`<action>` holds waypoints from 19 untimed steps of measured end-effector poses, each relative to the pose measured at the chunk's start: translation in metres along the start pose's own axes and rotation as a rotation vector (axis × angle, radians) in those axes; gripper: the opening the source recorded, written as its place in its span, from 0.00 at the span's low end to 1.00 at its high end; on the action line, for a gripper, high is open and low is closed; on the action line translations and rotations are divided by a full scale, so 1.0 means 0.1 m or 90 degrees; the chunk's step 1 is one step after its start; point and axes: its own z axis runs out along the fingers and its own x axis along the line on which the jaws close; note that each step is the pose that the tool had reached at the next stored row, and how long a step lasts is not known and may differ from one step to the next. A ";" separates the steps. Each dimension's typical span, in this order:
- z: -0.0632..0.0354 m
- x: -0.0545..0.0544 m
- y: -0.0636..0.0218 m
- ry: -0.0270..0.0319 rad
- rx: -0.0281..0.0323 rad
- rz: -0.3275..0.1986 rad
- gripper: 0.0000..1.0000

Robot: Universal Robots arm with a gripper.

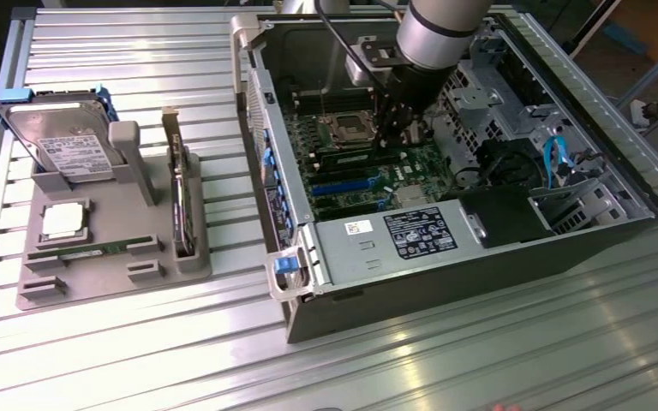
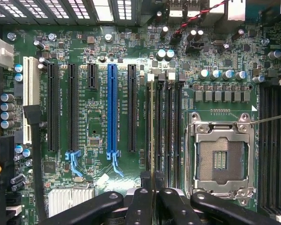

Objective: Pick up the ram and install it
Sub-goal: 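Insert the ram into the slot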

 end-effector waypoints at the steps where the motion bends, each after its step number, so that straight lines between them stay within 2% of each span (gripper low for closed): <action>1: 0.000 0.00 0.004 0.0000 0.0000 0.000 0.12; 5: -0.003 0.00 0.012 -0.0001 0.0003 0.000 0.12; 8: -0.082 0.00 0.014 0.0000 0.0002 0.000 0.12; 16: -0.083 0.00 0.014 0.0000 0.0003 0.001 0.12; 17: -0.083 0.00 0.012 0.0000 -0.0001 0.001 0.12; 19: -0.085 0.00 -0.001 0.0001 -0.0034 0.001 0.12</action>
